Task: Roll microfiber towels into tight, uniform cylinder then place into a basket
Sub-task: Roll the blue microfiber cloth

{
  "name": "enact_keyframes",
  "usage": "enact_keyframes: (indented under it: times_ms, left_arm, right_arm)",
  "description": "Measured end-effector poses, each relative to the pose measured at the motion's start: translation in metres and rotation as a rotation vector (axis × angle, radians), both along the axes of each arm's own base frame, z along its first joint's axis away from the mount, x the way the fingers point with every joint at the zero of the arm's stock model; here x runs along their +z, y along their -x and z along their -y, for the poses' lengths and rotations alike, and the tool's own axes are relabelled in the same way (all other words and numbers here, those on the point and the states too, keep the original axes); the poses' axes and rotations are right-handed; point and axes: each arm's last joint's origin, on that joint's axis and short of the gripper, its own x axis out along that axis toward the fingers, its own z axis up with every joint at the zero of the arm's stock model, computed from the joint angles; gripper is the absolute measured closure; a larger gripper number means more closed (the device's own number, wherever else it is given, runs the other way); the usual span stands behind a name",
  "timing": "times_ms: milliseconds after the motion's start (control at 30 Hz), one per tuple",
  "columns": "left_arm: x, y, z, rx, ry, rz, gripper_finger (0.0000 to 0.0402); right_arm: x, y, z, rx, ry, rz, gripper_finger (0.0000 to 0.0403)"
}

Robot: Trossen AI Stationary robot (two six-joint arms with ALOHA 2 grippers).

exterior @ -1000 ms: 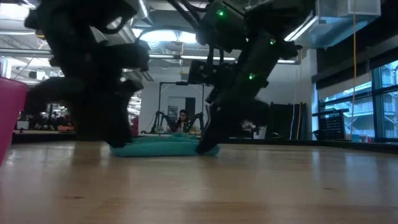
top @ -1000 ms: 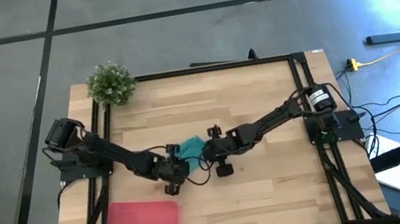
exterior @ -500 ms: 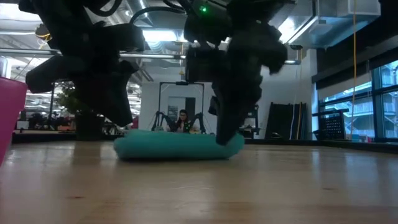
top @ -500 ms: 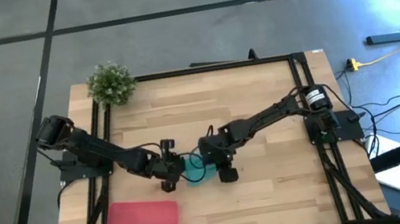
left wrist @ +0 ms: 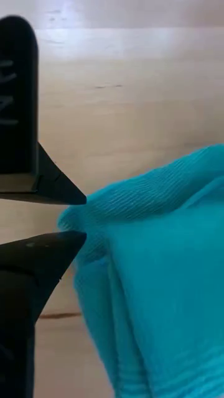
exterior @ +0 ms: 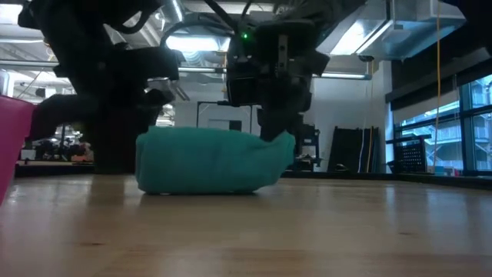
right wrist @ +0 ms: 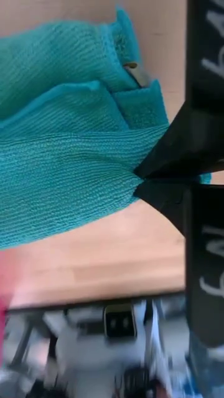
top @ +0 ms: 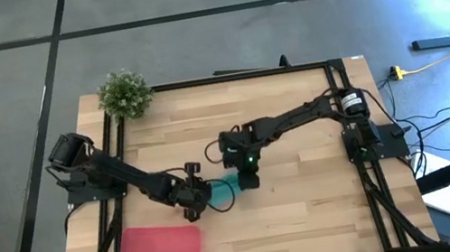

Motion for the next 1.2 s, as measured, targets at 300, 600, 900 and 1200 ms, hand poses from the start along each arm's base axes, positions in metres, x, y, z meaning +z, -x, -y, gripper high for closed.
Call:
enact_keyframes:
  times_ms: [300, 600, 900, 1200]
  left_arm:
    - [-0.013, -0.004, 0.006, -0.027, 0.003, -0.014, 0.0332]
    - [-0.004, 0.003, -0.001, 0.014, -0.128, -0.012, 0.0332]
    - [0.023, 0.002, -0.001, 0.009, -0.108, 0.129, 0.0332]
    - [0.0, -0.014, 0.011, -0.136, 0.036, 0.109, 0.0332]
  right_arm:
    - [0.004, 0.001, 0.017, 0.026, -0.155, 0.019, 0.0397]
    - [-0.003, 0.004, 0.004, 0.049, -0.067, 0.011, 0.0397]
    - [-0.003, 0.004, 0.004, 0.043, -0.044, 0.016, 0.0397]
    - [-0.002, 0.003, 0.004, 0.02, -0.052, 0.013, 0.0397]
